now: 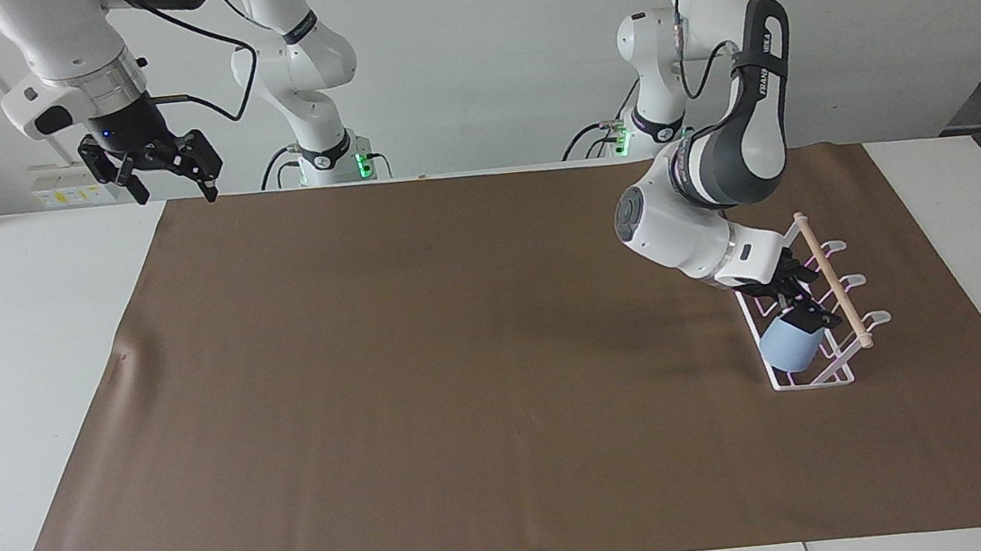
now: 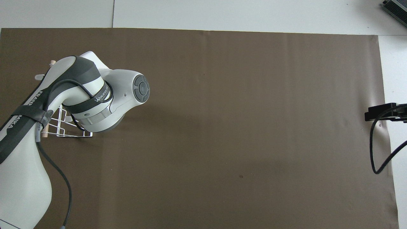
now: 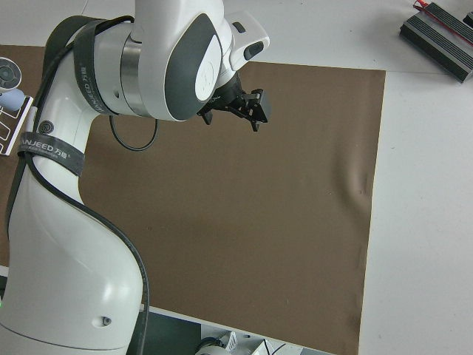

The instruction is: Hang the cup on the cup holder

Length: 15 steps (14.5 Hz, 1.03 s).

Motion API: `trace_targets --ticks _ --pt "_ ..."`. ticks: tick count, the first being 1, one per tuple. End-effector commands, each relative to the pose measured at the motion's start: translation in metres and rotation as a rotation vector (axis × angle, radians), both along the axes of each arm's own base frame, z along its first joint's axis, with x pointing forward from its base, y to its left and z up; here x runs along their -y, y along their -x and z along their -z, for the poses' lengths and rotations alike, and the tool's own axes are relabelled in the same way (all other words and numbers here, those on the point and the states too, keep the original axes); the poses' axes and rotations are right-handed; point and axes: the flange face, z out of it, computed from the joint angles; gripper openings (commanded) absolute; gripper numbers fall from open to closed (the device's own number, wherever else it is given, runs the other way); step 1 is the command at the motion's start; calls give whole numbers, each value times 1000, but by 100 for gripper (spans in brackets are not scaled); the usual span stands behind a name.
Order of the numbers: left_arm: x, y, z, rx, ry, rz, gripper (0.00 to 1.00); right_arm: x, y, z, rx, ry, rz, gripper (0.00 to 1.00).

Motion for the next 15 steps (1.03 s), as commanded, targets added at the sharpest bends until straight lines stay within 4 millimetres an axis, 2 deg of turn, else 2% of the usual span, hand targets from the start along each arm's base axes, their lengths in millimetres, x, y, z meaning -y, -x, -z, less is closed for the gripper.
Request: trace_targets --ticks 1,3,7,10,13,15 --pt "10 5 -36 -42 -35 33 96 -15 10 14 -35 3 -18 100" --pt "18 15 -57 -104 7 63 97 -16 0 13 56 -13 -17 100" --pt "22 35 -98 -264 75 139 100 -17 1 8 65 -16 -8 100" --pt "26 47 -115 -339 97 190 100 -12 5 9 46 -14 -2 100" --pt "23 75 -163 -464 224 300 100 -7 7 7 46 -2 9 100" --pt "6 89 -198 -532 298 391 100 1 8 9 36 -4 14 100"
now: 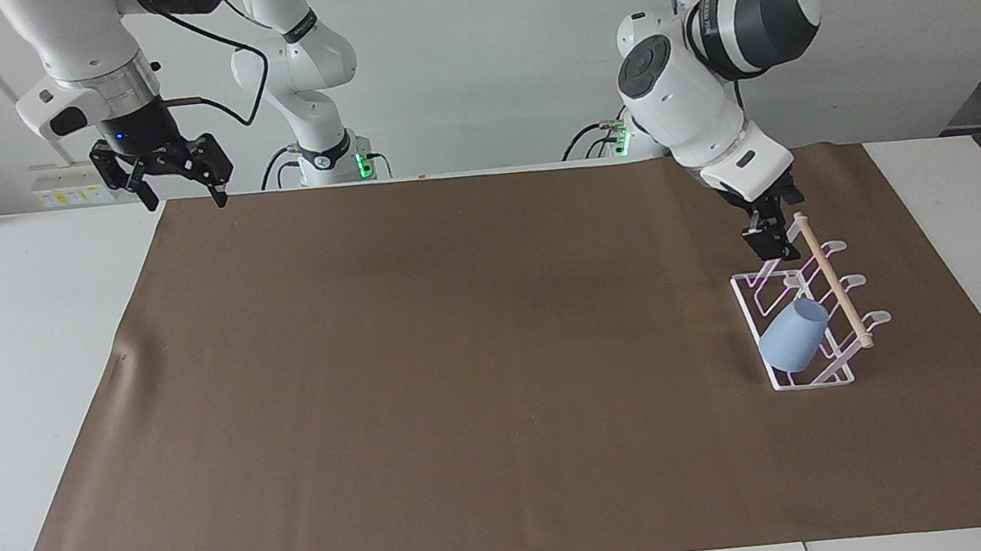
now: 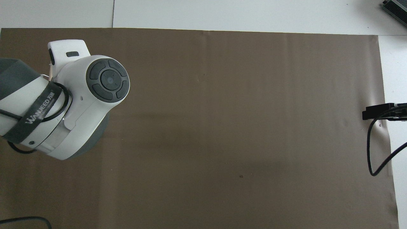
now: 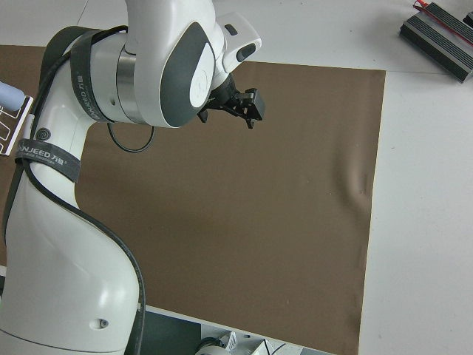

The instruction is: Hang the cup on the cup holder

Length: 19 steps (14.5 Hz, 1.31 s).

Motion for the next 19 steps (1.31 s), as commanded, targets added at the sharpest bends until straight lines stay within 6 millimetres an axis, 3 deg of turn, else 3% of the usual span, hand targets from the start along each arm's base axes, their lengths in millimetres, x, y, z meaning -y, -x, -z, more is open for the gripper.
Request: trace_targets --ticks 1,5,10,12,16,19 --pt "-24 30 -51 -100 108 118 100 8 9 1 -8 -1 30 100" --pt "-31 49 -78 -232 242 317 100 8 9 1 -8 -1 30 100" --pt "-34 51 -84 -362 394 591 100 11 12 1 -21 0 38 100" --pt "-41 47 -96 -390 423 707 100 13 12 1 -22 16 37 100" --pt "-59 44 -95 -412 500 770 100 15 13 2 -31 16 49 100" --pt "-55 48 -99 -480 473 895 100 24 13 1 -22 17 66 100"
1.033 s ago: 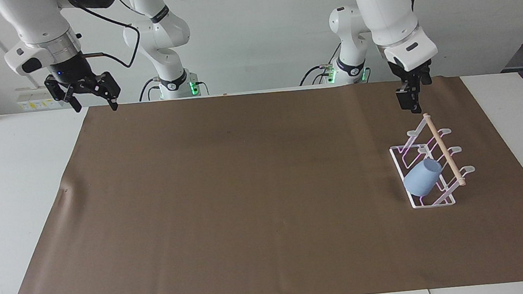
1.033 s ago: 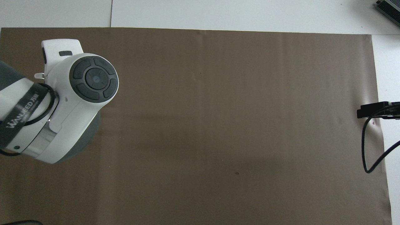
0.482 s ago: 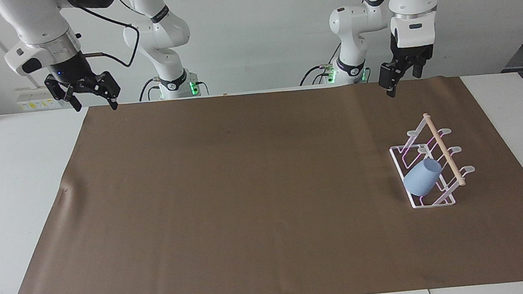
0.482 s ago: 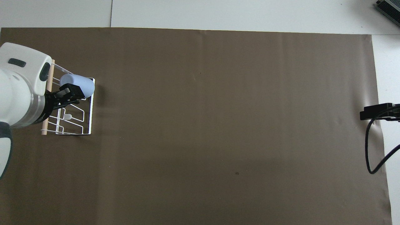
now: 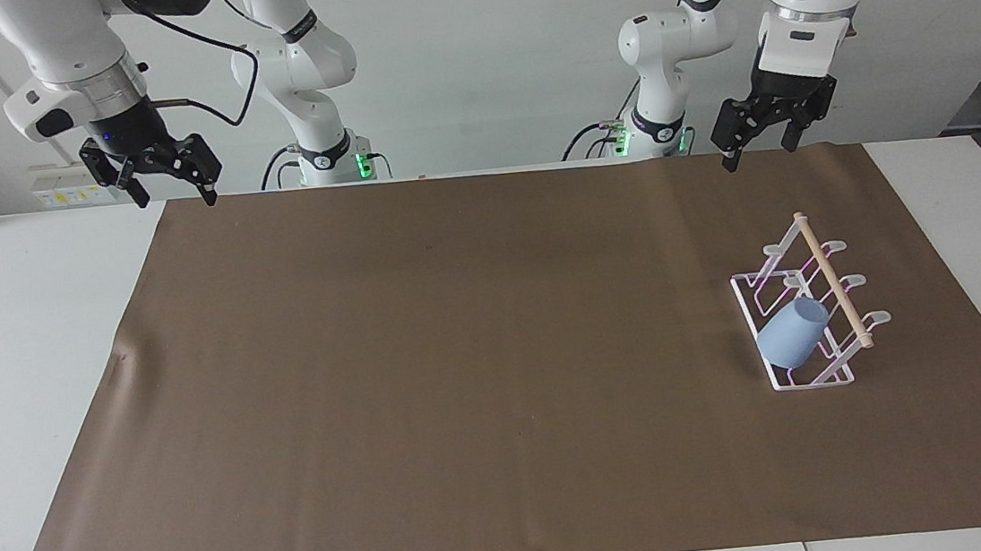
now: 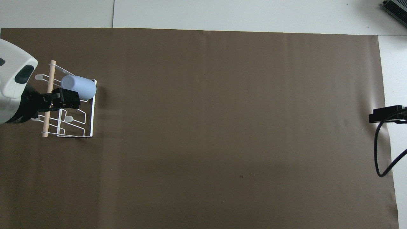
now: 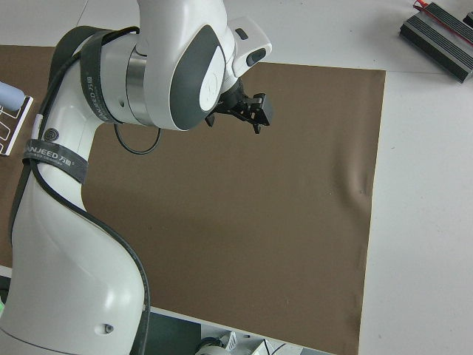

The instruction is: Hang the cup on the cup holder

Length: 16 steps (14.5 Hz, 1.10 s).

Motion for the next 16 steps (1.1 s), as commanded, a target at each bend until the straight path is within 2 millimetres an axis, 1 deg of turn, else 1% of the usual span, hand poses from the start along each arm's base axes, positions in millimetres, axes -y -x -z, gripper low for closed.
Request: trace_targets --ticks 1,3,4,5,6,7,8,9,10,11,13,15,16 --pt "10 8 -9 -31 4 120 100 7 9 0 -3 16 34 100" --pt "9 11 -10 -59 -2 154 100 7 9 0 -3 16 34 100" --pt "1 11 -14 -68 -4 198 100 7 9 0 -3 16 34 100" --pt "-1 12 -23 -68 -5 272 100 7 9 1 -4 16 34 100" --pt "-5 9 -25 -81 -3 320 100 7 9 1 -6 16 34 100" --pt "-20 6 -26 -97 3 318 100 8 9 1 -6 16 36 100" --pt "-30 6 -26 -114 13 314 100 8 9 1 -6 16 36 100" --pt "-40 5 -28 -121 29 308 100 9 9 2 -7 16 37 100" --pt "-48 3 -35 -113 62 294 100 8 9 1 -6 16 36 100" --pt "-55 -1 -37 -120 88 281 100 9 9 2 -7 16 37 100" --pt "-62 -3 -54 -112 91 308 100 9 9 3 -10 15 38 100" --pt "-61 -1 -54 -121 88 368 100 10 9 3 -10 15 40 100" --pt "-60 -2 -53 -122 89 371 100 9 9 3 -10 15 38 100"
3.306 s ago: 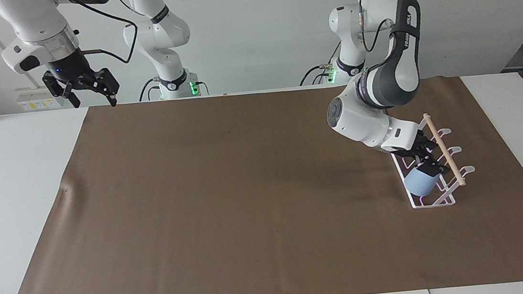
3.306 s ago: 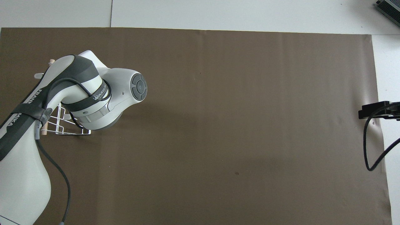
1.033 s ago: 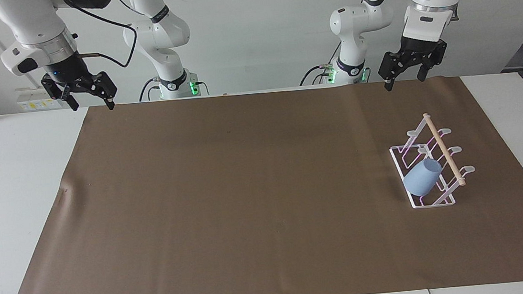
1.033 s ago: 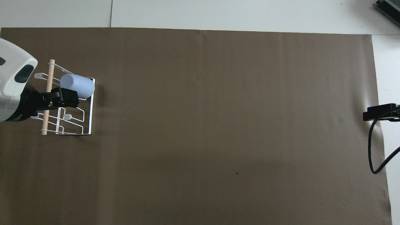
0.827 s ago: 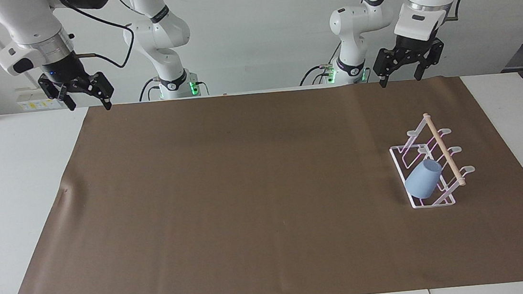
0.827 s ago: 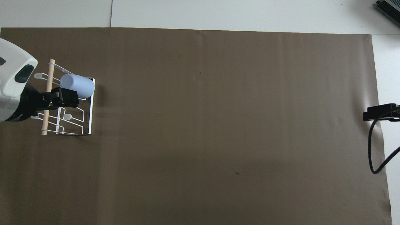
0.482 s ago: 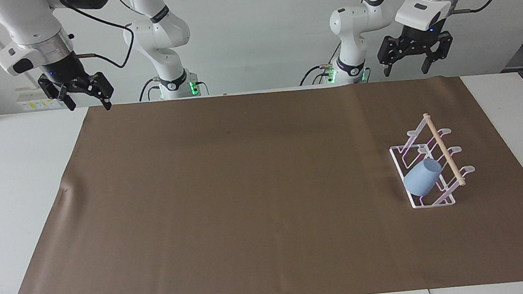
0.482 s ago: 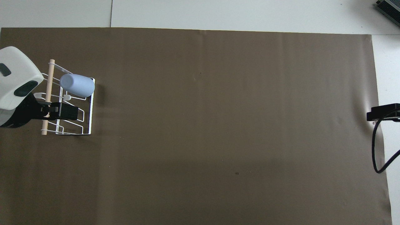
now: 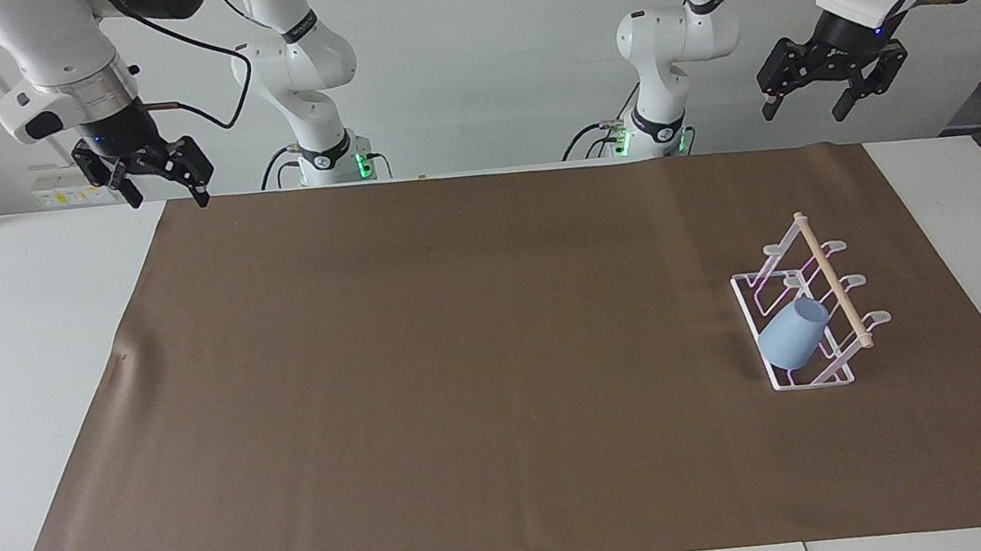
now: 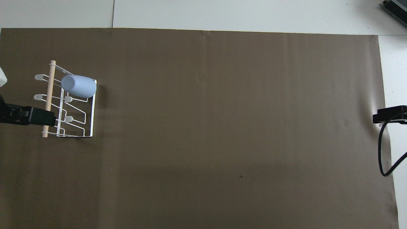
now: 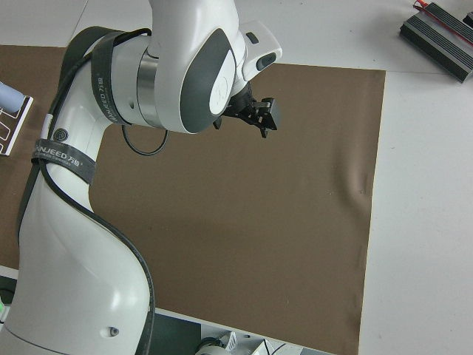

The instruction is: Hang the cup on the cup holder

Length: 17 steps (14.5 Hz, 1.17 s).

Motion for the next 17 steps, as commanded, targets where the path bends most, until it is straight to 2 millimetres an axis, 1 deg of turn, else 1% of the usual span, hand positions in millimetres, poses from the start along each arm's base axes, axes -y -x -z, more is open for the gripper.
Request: trace_targets --ticks 1,2,3,7,9,12,13,15,16,17 --pt "5 -4 -4 -17 10 39 100 1 8 0 -4 16 22 100" --pt "0 -8 1 -29 9 25 100 2 8 0 -2 16 23 100" --pt "3 -11 6 -46 3 29 100 2 8 0 -2 16 23 100" --pt "16 -11 9 -43 -6 50 100 4 9 1 -4 16 27 100" --pt "13 -19 16 -55 -2 40 100 4 9 1 -4 16 27 100" --pt "12 -22 17 -36 -8 39 100 4 9 2 -5 16 26 100" --pt "12 -21 15 -26 -9 41 100 4 9 2 -7 16 28 100" --pt "13 -17 21 -40 -9 40 100 4 9 2 -5 11 28 100" --pt "12 -15 21 -51 -10 39 100 4 8 -1 -7 5 24 100" --pt "12 -13 20 -51 -8 38 100 1 8 -9 -19 1 19 100"
